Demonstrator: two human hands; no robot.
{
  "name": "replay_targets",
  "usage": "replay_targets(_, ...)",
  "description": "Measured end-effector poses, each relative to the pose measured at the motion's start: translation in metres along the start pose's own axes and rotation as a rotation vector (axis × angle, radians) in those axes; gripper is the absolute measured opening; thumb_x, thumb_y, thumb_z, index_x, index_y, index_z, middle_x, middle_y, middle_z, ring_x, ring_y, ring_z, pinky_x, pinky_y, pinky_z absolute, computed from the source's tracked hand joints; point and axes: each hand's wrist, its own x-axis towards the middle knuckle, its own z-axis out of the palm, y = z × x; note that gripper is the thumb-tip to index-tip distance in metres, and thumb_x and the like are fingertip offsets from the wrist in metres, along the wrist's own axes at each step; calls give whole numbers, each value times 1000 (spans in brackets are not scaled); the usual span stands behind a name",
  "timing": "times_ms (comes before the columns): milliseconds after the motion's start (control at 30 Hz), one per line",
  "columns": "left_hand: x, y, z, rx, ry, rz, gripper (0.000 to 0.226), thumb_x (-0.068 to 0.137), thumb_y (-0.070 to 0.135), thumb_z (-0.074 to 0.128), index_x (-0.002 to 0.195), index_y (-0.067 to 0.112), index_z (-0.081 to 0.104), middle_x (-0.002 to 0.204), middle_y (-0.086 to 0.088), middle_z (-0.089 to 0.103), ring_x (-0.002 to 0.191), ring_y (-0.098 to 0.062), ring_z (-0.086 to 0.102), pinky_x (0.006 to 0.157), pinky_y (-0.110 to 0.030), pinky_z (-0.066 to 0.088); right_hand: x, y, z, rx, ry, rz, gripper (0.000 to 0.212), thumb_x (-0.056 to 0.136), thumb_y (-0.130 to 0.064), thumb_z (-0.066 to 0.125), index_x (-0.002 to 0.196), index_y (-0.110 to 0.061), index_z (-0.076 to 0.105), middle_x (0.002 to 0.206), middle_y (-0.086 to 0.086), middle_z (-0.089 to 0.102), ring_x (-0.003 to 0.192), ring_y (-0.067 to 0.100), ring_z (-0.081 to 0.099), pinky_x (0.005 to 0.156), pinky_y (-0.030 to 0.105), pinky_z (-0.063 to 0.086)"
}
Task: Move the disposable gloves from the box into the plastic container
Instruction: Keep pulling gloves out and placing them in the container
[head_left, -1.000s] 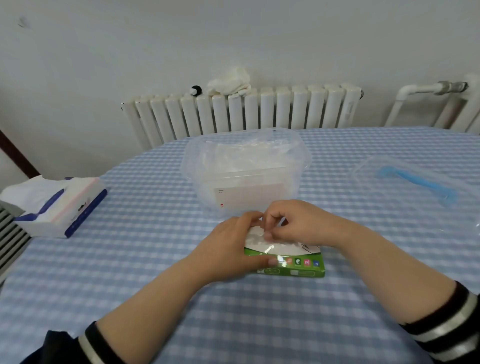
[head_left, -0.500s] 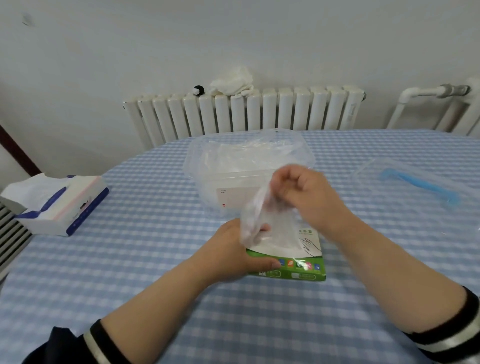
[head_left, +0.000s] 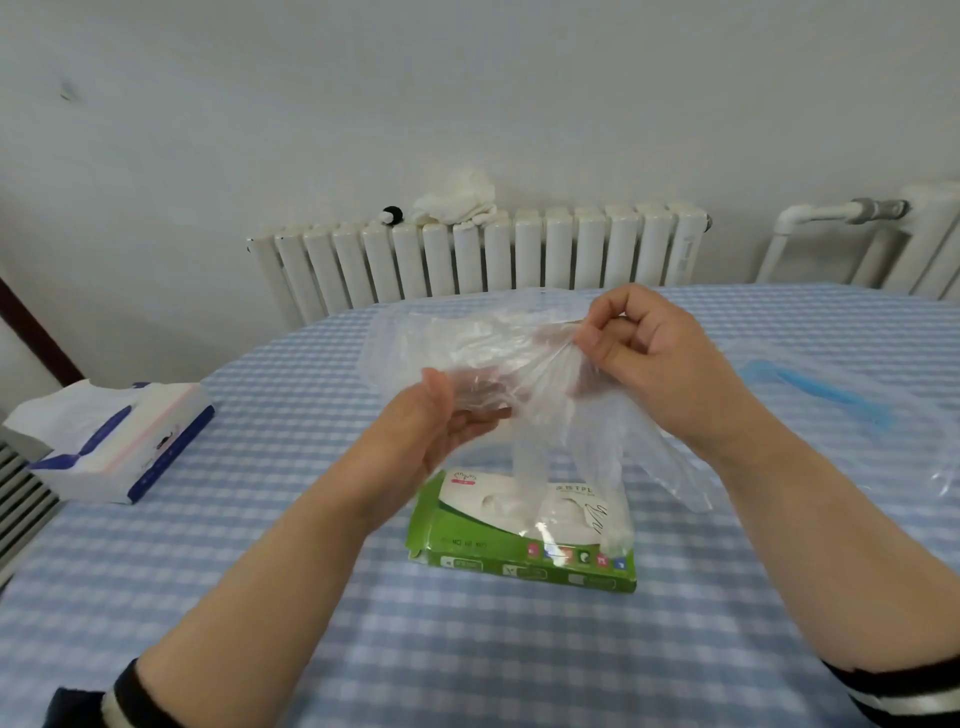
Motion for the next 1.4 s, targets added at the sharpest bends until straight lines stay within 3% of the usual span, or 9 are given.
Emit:
replay_targets(67, 7, 21, 7, 124, 40, 20, 95, 65, 86, 53, 115, 6, 63, 115, -5, 71, 113, -21, 64, 102, -36, 49, -1, 0, 0, -60, -14, -21, 10, 93, -9, 60, 87, -13, 53, 70, 25, 58, 61, 22, 66, 64, 21, 49)
replay_targets(167, 16, 36, 9, 214, 169, 38, 81, 70, 76, 63, 92, -2, 66, 92, -6, 69, 91, -19, 63, 103, -47, 47, -4, -1, 1, -182, -4, -37, 10, 92, -15, 62, 90, -10, 54, 78, 13, 68, 64, 11, 69, 66, 18, 51)
replay_targets(300, 30, 52, 20, 296, 283, 110, 13, 91, 26, 64, 86, 20, 73, 68, 9, 69, 68, -2, 64, 73, -15, 51, -4, -3, -2, -253, 50, -28, 14, 90, -25, 67, 87, -20, 54, 78, -9, 65, 60, 12, 60, 57, 12, 46)
replay_targets(500, 51, 66, 24, 373, 184, 140, 25, 101, 12, 50, 104, 27, 70, 68, 5, 59, 68, -7, 62, 72, -29, 56, -2, -1, -10, -407, 60, -69, 30, 84, -35, 71, 104, -38, 49, 102, -30, 54, 90, -4, 54, 79, 16, 43)
replay_targets(667, 69, 98, 30, 246, 83, 334, 38, 103, 5, 40, 118, 33, 59, 70, 3, 55, 71, -15, 67, 57, -33, 56, -2, 2, -11, -455, 303, -370, 34, 89, -30, 67, 119, -29, 51, 131, -13, 47, 125, 5, 43, 106, 22, 34)
replay_targets(801, 90, 104, 11, 299, 231, 451, 40, 102, 4, 38, 121, 35, 56, 82, 1, 50, 58, -15, 64, 50, -28, 52, 1, 12, -11, -777, 302, -551, 40, 91, -34, 59, 129, -20, 56, 148, 0, 40, 138, 22, 32, 115, 39, 23)
replay_targets(1001, 112, 57, -33, 755, 462, 106, 44, 103, 12, 35, 144, 28, 36, 106, -4, 53, 53, -12, 58, 47, -25, 51, 1, 41, 6, -1108, -12, -371, 48, 94, -44, 37, 139, -30, 46, 158, -3, 28, 146, 29, 22, 115, 59, 15)
replay_targets(1201, 117, 33, -39, 1112, 221, -420, 82, 96, -1, 36, 153, 34, -12, 101, -14, 60, 66, -20, 67, 49, -31, 52, -1, 51, 12, -986, -163, -249, 55, 90, -51, 24, 130, -30, 56, 149, -8, 42, 143, 18, 29, 117, 48, 7)
replay_targets(1401, 117, 30, -42, 1663, 231, -293, 57, 92, 4, 44, 146, 19, 33, 138, -11, 34, 103, -28, 50, 77, -37, 47, -2, 45, 11, -884, -120, -270, 49, 90, -49, 33, 128, -28, 56, 141, -6, 48, 134, 13, 37, 116, 35, 7)
